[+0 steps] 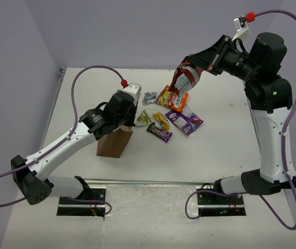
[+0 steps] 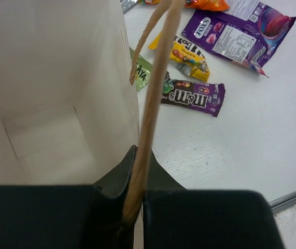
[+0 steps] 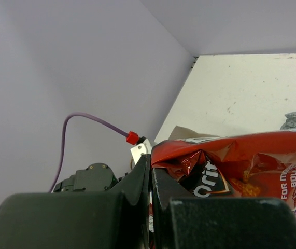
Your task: Place the snacks into the paper bag
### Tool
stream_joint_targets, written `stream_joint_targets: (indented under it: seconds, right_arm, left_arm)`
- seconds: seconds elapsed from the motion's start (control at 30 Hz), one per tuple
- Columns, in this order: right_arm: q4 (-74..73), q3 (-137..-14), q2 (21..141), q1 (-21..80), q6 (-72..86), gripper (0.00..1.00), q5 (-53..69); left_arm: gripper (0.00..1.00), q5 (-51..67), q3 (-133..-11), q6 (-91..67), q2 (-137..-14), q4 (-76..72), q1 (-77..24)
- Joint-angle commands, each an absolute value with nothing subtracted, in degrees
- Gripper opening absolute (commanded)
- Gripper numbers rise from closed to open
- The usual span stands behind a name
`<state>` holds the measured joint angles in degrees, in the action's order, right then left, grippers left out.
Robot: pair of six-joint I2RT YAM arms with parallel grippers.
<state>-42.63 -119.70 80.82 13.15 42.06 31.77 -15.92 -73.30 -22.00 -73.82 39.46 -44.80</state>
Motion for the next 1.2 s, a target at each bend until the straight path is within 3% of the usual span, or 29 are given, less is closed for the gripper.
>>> stream_joint_targets:
  seconds: [0.0, 0.7, 1.17]
  right_arm:
    - [-39.46, -119.27, 77.79, 11.17, 42.8, 0.0, 35.68]
    - [-39.81, -110.66, 69.61, -5.36, 42.71, 0.0, 45.87]
    - [-39.73, -109.07, 67.94, -8.96, 43.42, 0.0, 49.66]
  left_arm:
    - [0.0, -15.21, -76.55, -22.24, -76.28, 35.78, -45.44]
    - [0.0, -10.99, -90.87, -21.97, -93.69, 24.96, -47.28]
    - [0.0, -5.44, -90.35, -25.31, -96.33, 19.33, -50.8]
